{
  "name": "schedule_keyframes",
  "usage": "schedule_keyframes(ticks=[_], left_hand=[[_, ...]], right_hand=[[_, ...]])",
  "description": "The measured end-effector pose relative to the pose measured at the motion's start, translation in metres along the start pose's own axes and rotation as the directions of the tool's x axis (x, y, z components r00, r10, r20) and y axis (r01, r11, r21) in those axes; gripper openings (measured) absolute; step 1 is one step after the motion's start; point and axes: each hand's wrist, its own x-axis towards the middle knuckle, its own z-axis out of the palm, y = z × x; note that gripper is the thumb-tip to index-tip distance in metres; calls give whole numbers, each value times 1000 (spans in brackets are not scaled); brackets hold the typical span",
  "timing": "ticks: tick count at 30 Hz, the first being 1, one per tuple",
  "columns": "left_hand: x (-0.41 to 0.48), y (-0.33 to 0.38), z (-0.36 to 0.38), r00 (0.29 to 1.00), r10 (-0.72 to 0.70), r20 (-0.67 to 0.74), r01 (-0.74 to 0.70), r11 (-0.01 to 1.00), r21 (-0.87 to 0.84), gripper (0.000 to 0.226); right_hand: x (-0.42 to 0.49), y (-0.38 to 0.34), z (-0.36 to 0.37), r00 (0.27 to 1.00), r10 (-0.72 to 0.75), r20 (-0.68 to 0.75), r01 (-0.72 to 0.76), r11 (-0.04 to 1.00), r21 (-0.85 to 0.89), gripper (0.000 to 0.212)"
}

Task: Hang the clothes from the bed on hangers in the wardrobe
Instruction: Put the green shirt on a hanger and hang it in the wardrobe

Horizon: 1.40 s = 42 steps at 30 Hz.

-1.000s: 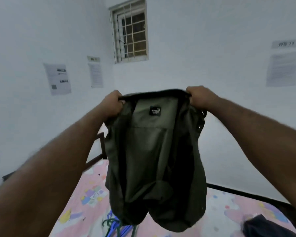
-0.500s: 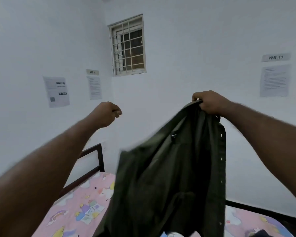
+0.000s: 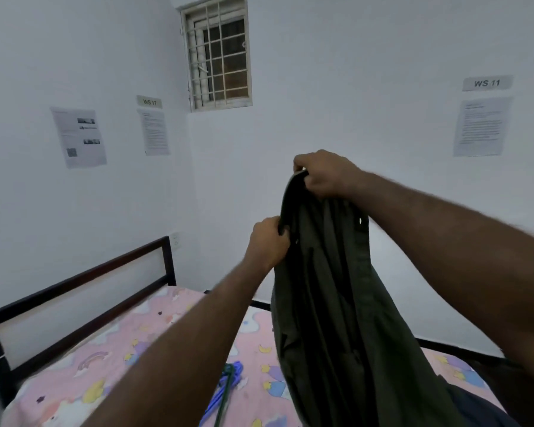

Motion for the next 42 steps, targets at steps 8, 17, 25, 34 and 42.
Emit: schedule_keyframes(ticks=[8, 17, 25, 34, 42], left_hand=[[-9, -86, 2, 984, -176, 29, 172, 979, 112, 19], [53, 12, -142, 990, 54, 129, -77, 980, 184, 40], [55, -15, -150, 942, -164, -292, 175, 984, 13, 33], [57, -22, -132, 907, -295, -300, 314, 949, 18, 29], [58, -21, -140, 938, -266, -222, 332, 875, 353, 25]], right_hand=[[-12, 65, -18, 994, 106, 31, -103, 990, -95, 27], [-5, 94, -24, 996, 77, -51, -74, 996, 57, 21], [6, 60, -31, 952, 254, -168, -169, 899, 404, 21], [0, 42, 20, 798, 598, 70, -473, 551, 687, 14], [-1, 61, 29, 939, 332, 84, -342, 924, 171, 15]])
